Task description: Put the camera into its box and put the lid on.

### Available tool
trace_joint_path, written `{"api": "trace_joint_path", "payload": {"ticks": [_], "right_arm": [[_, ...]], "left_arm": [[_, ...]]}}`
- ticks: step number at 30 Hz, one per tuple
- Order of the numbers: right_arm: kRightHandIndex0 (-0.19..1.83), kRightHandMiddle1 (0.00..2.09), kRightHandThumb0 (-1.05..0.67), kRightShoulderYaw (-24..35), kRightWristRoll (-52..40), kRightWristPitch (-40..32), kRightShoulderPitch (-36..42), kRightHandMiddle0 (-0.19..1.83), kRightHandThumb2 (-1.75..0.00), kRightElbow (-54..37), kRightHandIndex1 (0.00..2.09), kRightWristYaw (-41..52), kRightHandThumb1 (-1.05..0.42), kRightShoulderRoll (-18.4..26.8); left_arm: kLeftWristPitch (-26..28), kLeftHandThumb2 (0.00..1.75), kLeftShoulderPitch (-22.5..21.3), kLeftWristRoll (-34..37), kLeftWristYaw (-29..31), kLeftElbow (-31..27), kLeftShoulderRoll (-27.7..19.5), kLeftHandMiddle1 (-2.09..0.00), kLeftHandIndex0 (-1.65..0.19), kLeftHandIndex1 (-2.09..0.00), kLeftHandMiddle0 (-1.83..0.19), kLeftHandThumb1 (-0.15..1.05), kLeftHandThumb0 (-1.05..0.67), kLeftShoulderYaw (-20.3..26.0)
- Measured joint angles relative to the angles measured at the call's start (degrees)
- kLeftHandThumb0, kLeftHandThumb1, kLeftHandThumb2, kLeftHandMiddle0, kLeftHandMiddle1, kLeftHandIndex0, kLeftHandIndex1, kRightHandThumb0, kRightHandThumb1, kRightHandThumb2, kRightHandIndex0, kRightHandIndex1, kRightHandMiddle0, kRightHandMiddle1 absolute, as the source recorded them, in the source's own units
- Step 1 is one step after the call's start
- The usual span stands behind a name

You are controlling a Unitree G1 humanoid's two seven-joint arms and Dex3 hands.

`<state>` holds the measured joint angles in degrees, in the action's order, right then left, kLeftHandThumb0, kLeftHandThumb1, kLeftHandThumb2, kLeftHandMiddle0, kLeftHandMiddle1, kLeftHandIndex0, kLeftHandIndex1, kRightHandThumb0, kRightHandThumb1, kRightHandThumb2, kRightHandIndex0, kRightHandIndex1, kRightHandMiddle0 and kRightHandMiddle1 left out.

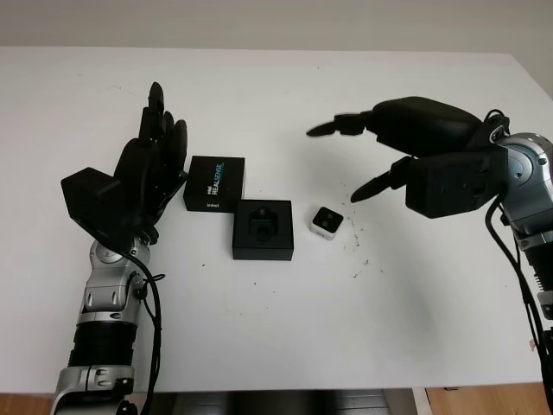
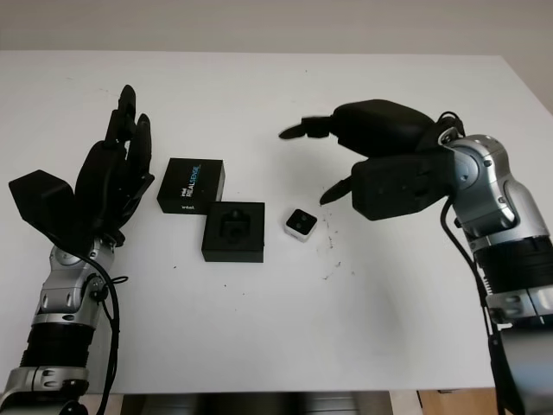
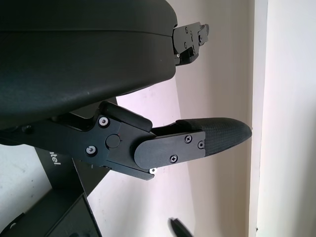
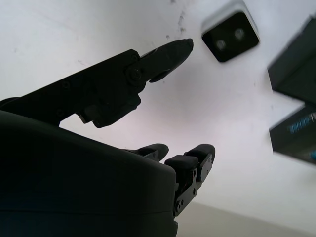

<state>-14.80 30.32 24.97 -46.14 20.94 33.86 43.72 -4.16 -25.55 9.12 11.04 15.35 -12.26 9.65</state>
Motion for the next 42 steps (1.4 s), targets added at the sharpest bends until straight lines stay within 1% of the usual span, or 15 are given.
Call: {"api": "trace_joint_path", "payload": {"ticks": [3, 7, 13, 17, 18, 19, 21, 24, 30, 33, 38, 42], "right_arm": [[0.44, 0.14, -0.38, -0.83, 2.24, 2.77, -0.02, 0.46, -0.05, 0.72, 0.12, -0.74, -0.77, 0.17], [0.49, 0.15, -0.41, -2.33, 5.20, 9.79, -0.07, 0.50, -0.06, 3.54, 0.15, -5.55, -0.78, 0.46], [0.56, 0.21, -0.38, -2.85, 7.28, 15.39, -0.11, 0.55, -0.05, 8.37, 0.19, -11.18, -0.77, 0.46], [0.56, 0.24, -0.39, -2.90, 7.31, 18.36, -0.12, 0.55, -0.06, 11.63, 0.21, -14.02, -0.80, 0.46], [0.55, 0.32, -0.39, -2.90, 7.31, 18.69, -0.12, 0.51, -0.06, 12.06, 0.23, -14.50, -0.81, 0.46], [0.53, 0.48, -0.39, -2.90, 7.31, 18.83, -0.12, 0.43, -0.06, 12.22, 0.28, -14.89, -0.81, 0.45], [0.47, 0.72, -0.40, -2.90, 7.30, 19.14, -0.12, 0.30, -0.06, 12.24, 0.38, -15.47, -0.82, 0.44], [0.38, 0.89, -0.41, -2.94, 7.42, 19.30, -0.12, 0.23, -0.05, 12.29, 0.57, -16.18, -0.83, 0.38], [0.28, 0.99, -0.41, -3.30, 7.67, 19.34, -0.11, 0.19, -0.05, 13.26, 0.83, -16.97, -0.83, 0.17], [0.25, 1.02, -0.40, -3.78, 7.79, 19.83, -0.10, 0.18, -0.06, 14.43, 0.89, -17.78, -0.83, 0.07], [0.23, 1.04, -0.42, -4.60, 7.79, 20.24, -0.10, 0.17, -0.05, 15.76, 0.91, -18.36, -0.83, -0.28], [0.18, 1.07, -0.43, -4.98, 7.48, 20.24, -0.10, 0.12, -0.05, 16.48, 0.94, -18.18, -0.83, -0.61]], "left_arm": [[0.01, 0.58, 0.00, -0.01, -0.11, 0.00, 0.02, 0.00, 0.19, 0.00, 0.19, 1.05, -0.74, -0.08], [0.22, 0.58, 0.00, -0.04, -0.36, -0.07, 0.03, 0.00, 0.19, 0.00, 0.19, 1.05, -0.75, -0.20], [0.48, 0.58, 0.00, -0.05, -0.33, -0.36, 0.02, 0.00, 0.19, 0.00, 0.19, 1.05, -0.74, -0.32], [0.50, 0.58, -0.01, -0.06, -0.52, -0.36, 0.02, 0.00, 0.19, 0.00, 0.19, 1.05, -0.75, -0.35], [0.52, 0.58, -0.01, -0.09, -0.52, -0.36, 0.01, 0.00, 0.19, 0.00, 0.19, 1.05, -0.75, -0.39], [0.56, 0.58, -0.01, -0.11, -0.51, -0.36, 0.00, 0.00, 0.19, 0.00, 0.19, 1.05, -0.75, -0.42], [0.61, 0.58, -0.01, -0.13, -0.51, -0.36, 0.00, 0.00, 0.19, 0.00, 0.19, 1.05, -0.75, -0.46], [0.62, 0.58, -0.01, -0.13, -0.50, -0.36, 0.00, 0.00, 0.19, 0.00, 0.19, 1.05, -0.75, -0.47], [0.59, 0.58, -0.01, -0.10, -0.41, -0.36, 0.01, 0.00, 0.19, 0.00, 0.19, 1.05, -0.75, -0.46], [0.54, 0.58, -0.01, -0.09, -0.32, -0.36, 0.01, 0.00, 0.19, 0.00, 0.19, 1.05, -0.75, -0.45], [0.49, 0.58, -0.01, -0.11, -0.33, -0.36, 0.00, 0.00, 0.19, 0.00, 0.19, 1.05, -0.75, -0.45], [0.49, 0.58, -0.01, -0.10, -0.31, -0.36, -0.03, 0.00, 0.19, 0.00, 0.19, 1.05, -0.75, -0.45]]}}
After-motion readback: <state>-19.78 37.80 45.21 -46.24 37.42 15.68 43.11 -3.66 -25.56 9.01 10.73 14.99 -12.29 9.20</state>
